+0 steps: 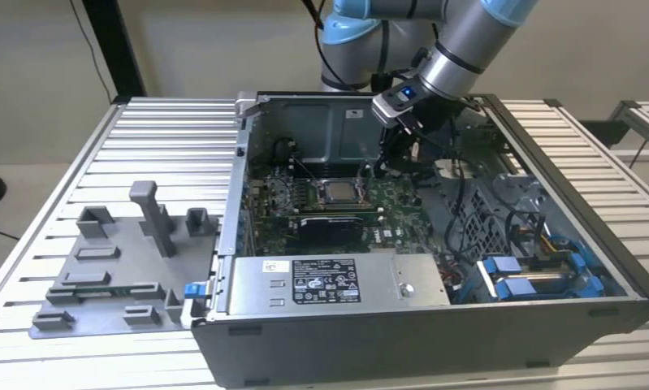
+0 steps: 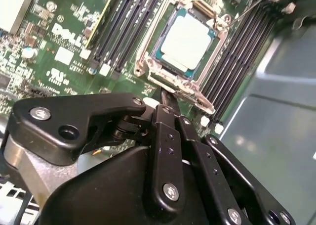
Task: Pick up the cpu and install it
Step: 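Install the first cpu locking lever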
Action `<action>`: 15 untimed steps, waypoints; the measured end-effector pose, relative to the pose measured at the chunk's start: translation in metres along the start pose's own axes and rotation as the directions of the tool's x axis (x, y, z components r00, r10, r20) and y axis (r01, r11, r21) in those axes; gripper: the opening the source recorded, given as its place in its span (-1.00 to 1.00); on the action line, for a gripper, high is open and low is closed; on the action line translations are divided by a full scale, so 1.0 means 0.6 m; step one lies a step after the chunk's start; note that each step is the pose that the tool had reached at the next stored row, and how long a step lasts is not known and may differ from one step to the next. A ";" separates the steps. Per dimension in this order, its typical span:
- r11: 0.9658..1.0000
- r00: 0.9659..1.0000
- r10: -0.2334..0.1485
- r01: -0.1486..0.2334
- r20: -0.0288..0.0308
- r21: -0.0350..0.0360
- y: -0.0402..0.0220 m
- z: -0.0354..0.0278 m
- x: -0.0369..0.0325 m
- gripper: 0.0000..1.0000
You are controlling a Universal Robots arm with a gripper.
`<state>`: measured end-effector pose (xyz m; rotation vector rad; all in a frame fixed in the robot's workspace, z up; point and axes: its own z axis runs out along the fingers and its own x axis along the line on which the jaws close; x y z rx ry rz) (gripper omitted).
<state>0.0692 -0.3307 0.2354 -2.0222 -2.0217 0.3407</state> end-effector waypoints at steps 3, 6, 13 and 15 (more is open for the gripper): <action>1.000 1.000 0.000 0.000 -0.001 0.000 -0.010 0.004 0.000 -1.00; 1.000 1.000 -0.001 0.001 -0.002 0.000 -0.021 0.008 0.000 -1.00; 1.000 1.000 -0.002 0.002 -0.005 0.000 -0.045 0.016 0.000 -1.00; 1.000 1.000 -0.002 0.002 -0.005 0.000 -0.050 0.018 0.000 -1.00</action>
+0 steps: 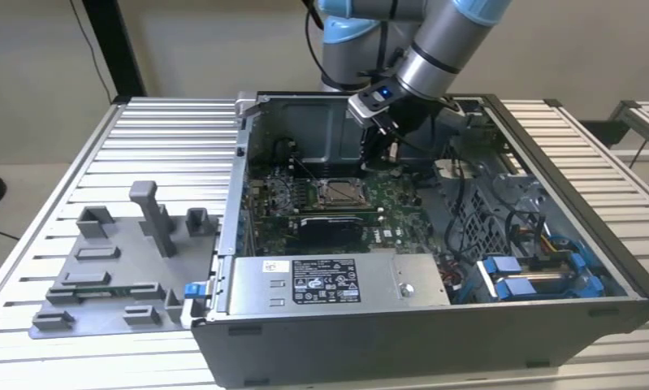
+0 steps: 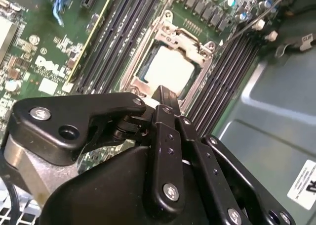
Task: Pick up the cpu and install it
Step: 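Install the first cpu locking lever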
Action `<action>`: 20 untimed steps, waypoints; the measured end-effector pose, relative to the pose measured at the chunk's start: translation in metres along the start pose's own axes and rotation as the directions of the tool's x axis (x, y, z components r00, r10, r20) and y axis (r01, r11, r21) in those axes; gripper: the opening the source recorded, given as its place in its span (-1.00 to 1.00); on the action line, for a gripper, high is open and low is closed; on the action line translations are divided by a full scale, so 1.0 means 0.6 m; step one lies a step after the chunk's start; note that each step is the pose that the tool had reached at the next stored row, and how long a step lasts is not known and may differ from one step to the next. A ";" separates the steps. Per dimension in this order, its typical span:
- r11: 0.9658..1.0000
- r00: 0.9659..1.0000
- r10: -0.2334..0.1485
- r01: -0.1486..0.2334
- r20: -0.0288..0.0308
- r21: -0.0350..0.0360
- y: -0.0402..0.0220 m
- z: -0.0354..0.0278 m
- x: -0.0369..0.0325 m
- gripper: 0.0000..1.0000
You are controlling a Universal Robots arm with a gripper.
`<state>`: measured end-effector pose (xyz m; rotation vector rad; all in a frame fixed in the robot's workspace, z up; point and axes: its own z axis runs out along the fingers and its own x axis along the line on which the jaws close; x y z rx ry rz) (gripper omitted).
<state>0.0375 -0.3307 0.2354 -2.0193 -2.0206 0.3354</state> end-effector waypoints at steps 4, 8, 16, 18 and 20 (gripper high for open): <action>1.000 1.000 0.000 0.000 0.000 0.000 -0.003 0.001 0.000 -1.00; 1.000 1.000 0.000 0.000 0.000 -0.003 -0.009 0.003 0.000 -1.00; 0.996 1.000 -0.003 0.003 -0.002 -0.093 -0.024 0.007 0.002 -1.00; 0.992 1.000 -0.004 0.004 -0.002 -0.129 -0.027 0.009 0.004 -1.00; 0.987 1.000 -0.005 0.005 -0.001 -0.162 -0.032 0.010 0.006 -1.00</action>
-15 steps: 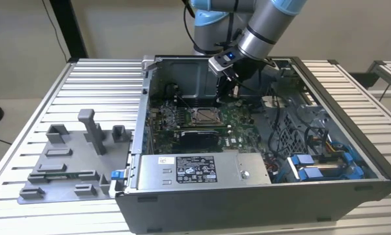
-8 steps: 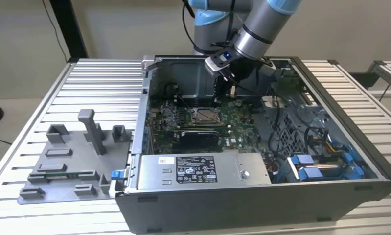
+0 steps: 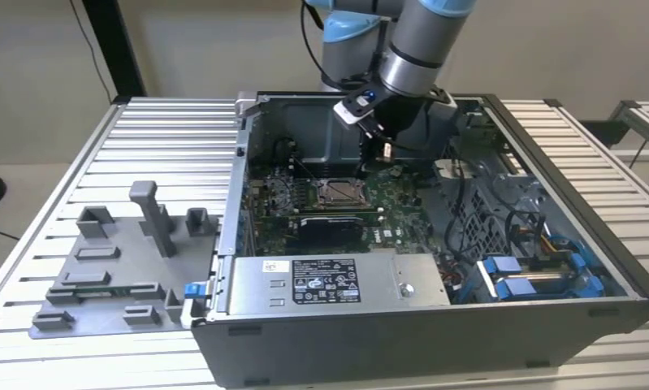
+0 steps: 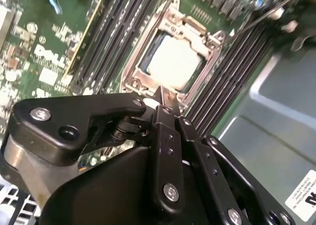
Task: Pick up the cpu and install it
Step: 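Install the first cpu locking lever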
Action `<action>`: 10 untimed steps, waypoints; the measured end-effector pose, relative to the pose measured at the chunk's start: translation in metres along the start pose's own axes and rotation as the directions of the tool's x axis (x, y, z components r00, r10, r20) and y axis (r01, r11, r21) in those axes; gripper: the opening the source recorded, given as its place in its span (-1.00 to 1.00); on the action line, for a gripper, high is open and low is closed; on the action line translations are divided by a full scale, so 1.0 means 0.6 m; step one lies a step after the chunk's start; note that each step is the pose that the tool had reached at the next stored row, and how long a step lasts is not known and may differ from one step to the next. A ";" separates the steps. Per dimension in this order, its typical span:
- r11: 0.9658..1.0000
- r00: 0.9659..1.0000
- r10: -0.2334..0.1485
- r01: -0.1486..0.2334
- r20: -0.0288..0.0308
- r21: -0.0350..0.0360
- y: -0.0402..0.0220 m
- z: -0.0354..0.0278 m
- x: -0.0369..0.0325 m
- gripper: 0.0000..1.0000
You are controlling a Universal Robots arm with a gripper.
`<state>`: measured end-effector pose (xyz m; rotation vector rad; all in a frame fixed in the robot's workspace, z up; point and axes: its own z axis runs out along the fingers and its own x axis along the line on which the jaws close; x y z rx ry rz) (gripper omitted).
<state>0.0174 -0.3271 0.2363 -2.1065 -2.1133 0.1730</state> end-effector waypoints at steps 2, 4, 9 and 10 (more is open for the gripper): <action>1.000 1.000 -0.001 0.001 0.000 -0.018 -0.010 0.002 0.001 -1.00; 1.000 1.000 -0.001 0.001 0.000 -0.024 -0.024 0.005 0.001 -1.00; 0.999 1.000 -0.001 0.001 -0.001 -0.037 -0.061 0.012 0.004 -1.00; 0.999 1.000 -0.001 0.001 -0.001 -0.040 -0.068 0.013 0.006 -1.00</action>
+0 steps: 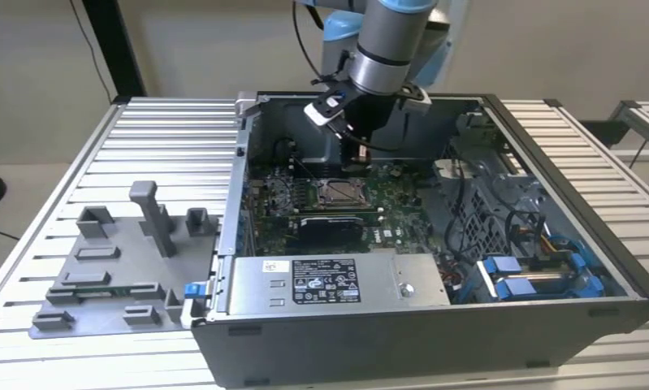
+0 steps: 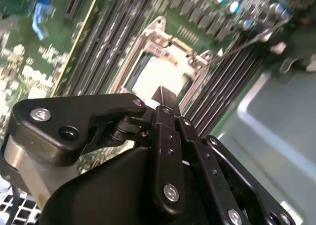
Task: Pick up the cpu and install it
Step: 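Install the first cpu locking lever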
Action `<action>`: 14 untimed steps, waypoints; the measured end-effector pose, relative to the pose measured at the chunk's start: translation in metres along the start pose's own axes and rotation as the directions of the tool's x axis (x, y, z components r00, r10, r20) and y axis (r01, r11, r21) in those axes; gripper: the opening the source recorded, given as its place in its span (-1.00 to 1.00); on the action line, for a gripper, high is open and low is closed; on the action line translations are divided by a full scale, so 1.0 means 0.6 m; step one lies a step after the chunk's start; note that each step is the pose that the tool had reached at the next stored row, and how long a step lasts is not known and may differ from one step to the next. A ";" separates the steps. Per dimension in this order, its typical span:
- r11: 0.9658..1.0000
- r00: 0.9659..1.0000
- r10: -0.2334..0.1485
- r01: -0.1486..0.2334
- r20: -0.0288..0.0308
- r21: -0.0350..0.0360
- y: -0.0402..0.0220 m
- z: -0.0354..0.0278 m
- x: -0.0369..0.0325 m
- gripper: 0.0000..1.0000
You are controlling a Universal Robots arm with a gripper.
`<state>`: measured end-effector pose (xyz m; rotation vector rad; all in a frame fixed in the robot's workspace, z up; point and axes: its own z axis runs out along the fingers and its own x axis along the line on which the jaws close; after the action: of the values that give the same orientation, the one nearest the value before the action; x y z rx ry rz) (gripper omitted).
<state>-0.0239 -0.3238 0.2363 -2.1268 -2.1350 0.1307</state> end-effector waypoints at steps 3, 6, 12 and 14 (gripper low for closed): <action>1.000 1.000 -0.001 0.001 -0.002 -0.006 -0.020 0.003 0.004 -1.00; 1.000 1.000 -0.001 0.001 -0.004 -0.012 -0.041 0.007 0.007 -1.00; 1.000 1.000 -0.002 0.002 -0.007 -0.022 -0.058 0.017 0.009 -1.00; 1.000 1.000 -0.002 0.002 -0.008 -0.028 -0.061 0.022 0.010 -1.00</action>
<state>-0.0620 -0.3178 0.2289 -2.1367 -2.1472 0.0925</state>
